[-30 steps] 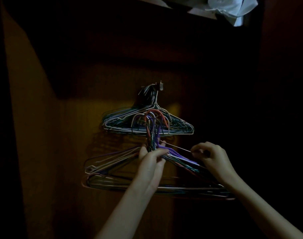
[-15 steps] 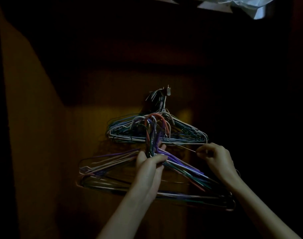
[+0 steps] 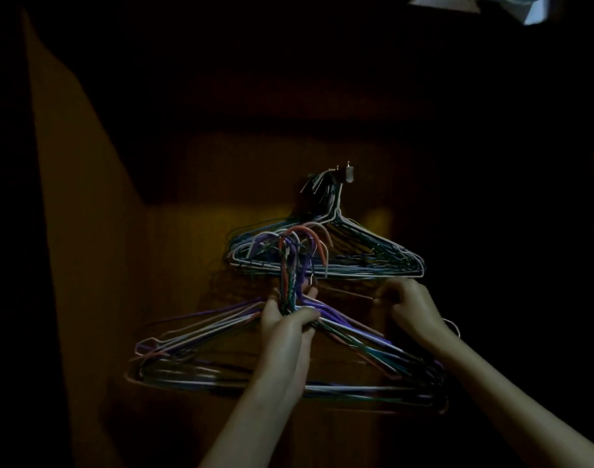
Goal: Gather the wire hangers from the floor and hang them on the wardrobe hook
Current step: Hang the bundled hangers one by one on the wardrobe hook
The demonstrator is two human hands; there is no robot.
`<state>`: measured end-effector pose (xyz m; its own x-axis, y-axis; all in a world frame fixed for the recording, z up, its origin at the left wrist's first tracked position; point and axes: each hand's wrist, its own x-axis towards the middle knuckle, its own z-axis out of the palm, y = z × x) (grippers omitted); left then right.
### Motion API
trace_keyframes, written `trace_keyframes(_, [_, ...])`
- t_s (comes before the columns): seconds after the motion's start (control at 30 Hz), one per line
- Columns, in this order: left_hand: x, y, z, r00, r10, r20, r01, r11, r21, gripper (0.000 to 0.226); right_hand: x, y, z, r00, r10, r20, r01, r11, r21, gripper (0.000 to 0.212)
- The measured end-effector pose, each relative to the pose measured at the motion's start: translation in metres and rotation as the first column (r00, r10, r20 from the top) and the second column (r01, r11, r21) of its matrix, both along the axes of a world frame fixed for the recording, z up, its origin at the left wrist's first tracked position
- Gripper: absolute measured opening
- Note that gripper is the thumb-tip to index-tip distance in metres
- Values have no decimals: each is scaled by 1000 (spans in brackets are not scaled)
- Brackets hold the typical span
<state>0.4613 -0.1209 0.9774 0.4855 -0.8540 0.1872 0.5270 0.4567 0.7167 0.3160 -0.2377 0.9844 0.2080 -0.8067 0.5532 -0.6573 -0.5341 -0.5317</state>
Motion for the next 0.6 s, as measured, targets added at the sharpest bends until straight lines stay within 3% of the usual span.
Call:
trace_keyframes(0.1, [11, 10, -1, 999, 41, -10, -41, 999, -4, 48, -6, 11, -5, 998, -48, -33, 47, 999, -6, 18])
trace_keyframes(0.43, [-6, 62, -23, 994, -3, 111, -7, 996, 90, 52, -36, 65, -33, 996, -84, 23, 81, 991, 106, 12])
trace_keyframes(0.6, [-33, 92, -24, 995, 29, 98, -41, 992, 117, 40, -40, 86, -42, 999, -50, 15, 48, 990, 131, 12])
